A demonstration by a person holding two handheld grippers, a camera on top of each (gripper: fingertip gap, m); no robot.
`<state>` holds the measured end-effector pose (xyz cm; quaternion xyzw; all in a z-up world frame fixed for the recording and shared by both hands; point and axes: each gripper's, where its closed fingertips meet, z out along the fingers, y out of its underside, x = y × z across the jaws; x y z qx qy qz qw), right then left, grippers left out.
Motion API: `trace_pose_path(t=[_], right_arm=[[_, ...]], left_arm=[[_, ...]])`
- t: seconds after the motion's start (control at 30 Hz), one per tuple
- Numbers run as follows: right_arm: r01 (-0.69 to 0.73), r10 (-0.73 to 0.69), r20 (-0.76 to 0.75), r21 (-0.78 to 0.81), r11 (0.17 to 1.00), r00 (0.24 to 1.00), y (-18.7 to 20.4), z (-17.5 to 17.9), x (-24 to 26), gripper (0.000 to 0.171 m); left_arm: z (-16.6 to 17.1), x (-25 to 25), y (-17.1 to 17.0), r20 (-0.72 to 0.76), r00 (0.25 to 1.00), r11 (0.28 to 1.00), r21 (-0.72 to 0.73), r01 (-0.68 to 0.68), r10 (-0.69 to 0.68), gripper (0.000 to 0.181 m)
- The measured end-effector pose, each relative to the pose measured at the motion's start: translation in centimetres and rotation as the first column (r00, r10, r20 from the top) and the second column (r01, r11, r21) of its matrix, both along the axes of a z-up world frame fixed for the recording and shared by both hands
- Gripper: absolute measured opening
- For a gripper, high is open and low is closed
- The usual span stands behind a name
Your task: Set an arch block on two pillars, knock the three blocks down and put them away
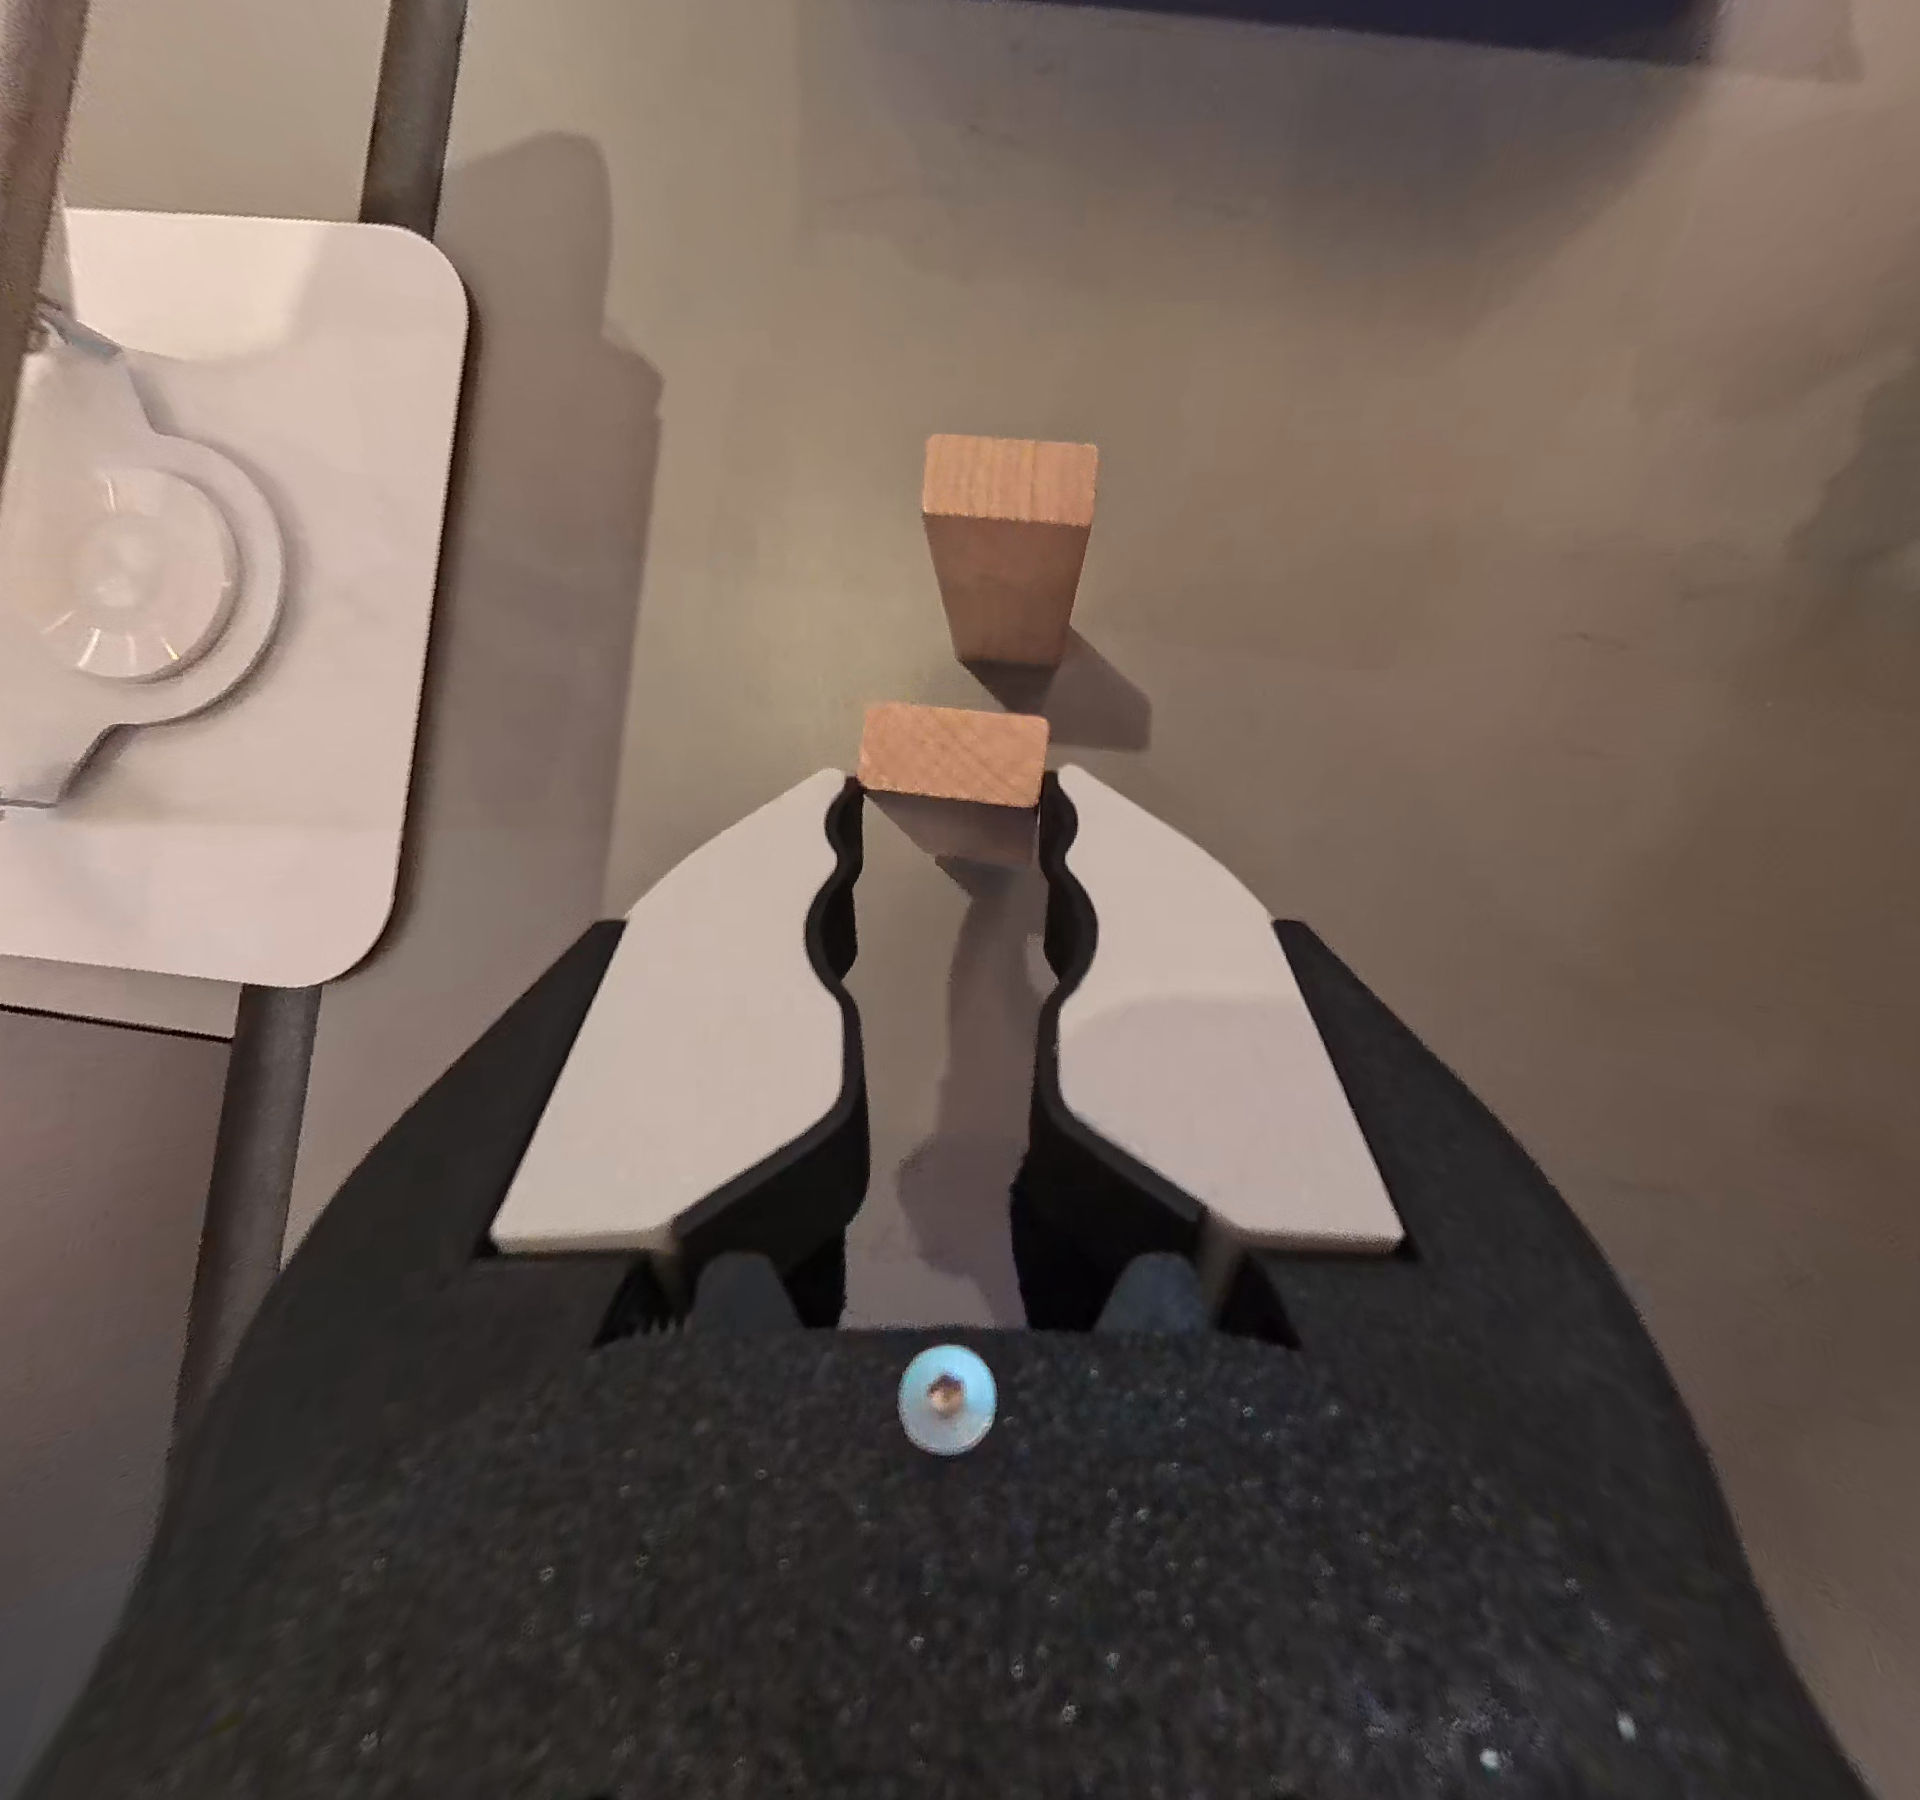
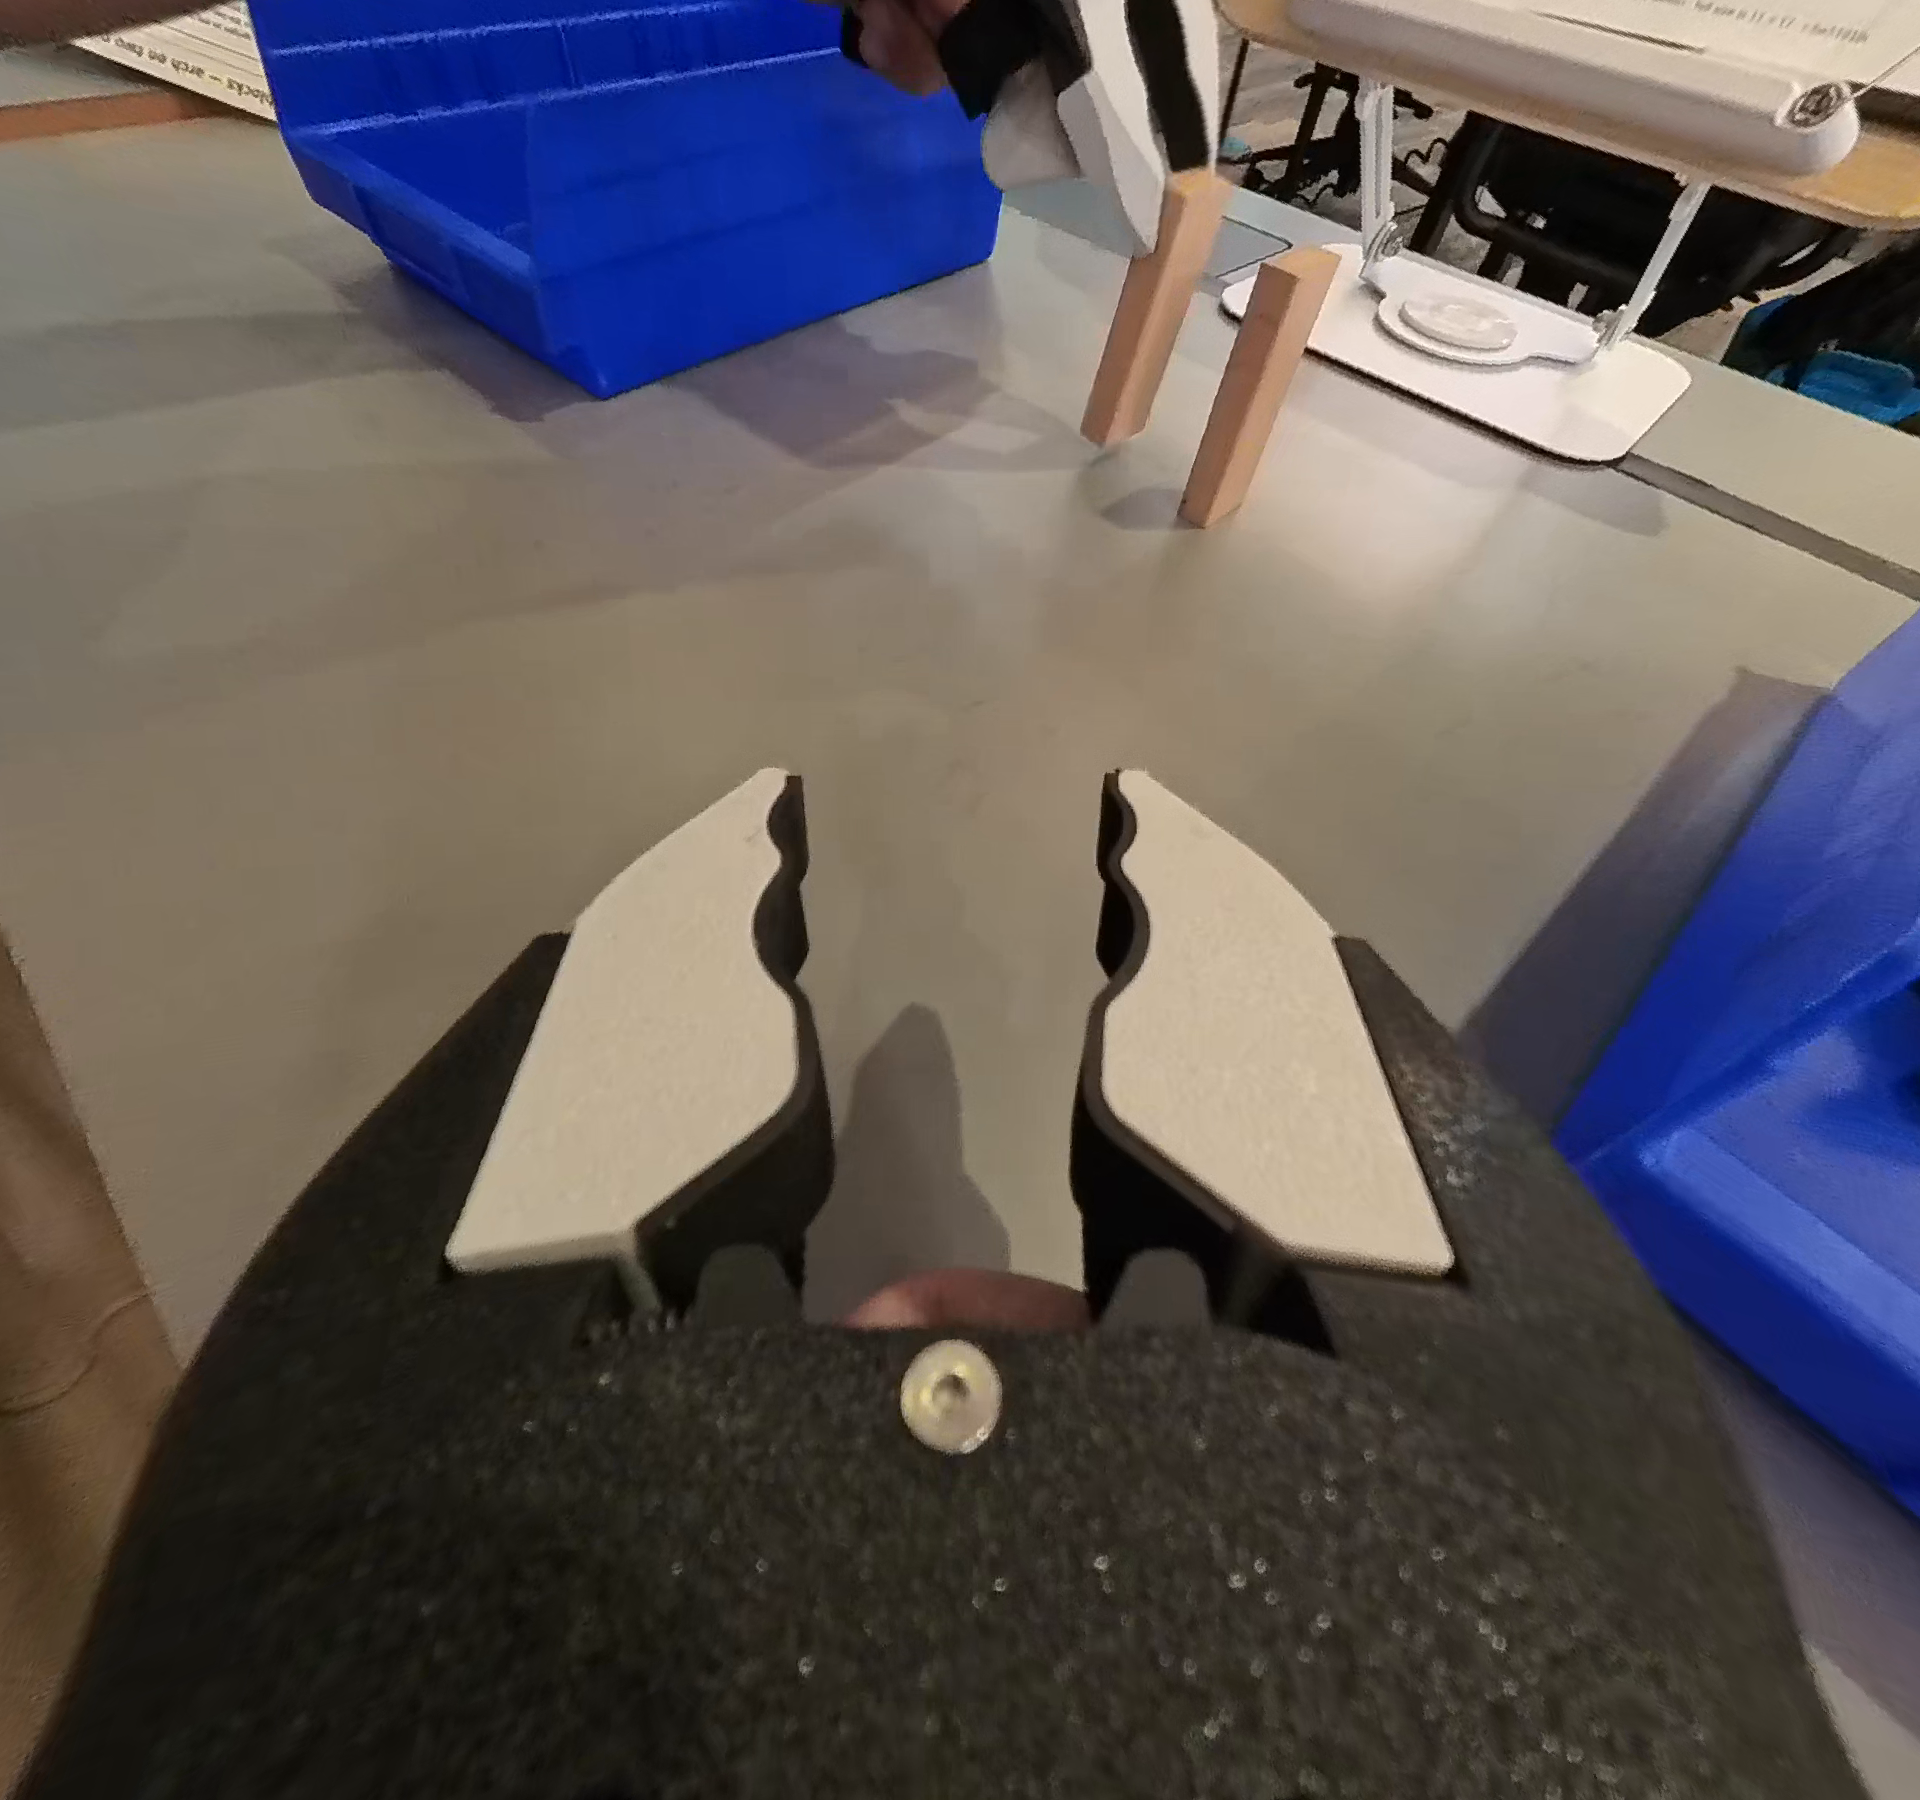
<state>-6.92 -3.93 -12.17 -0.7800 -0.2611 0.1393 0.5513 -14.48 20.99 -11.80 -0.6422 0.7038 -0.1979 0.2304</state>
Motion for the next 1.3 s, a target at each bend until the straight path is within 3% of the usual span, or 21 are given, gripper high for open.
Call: trace_pose_path(t=[1.3], right_arm=[[-0.047,0.049,0.037,-0.040,0.998,0.998,-0.5,-1.1,-0.9,0.053]], left_arm=[[-0.8,-2.1,0.3,-0.142,0.988,0.997,0.058,-0.047,0.055,0.033]])
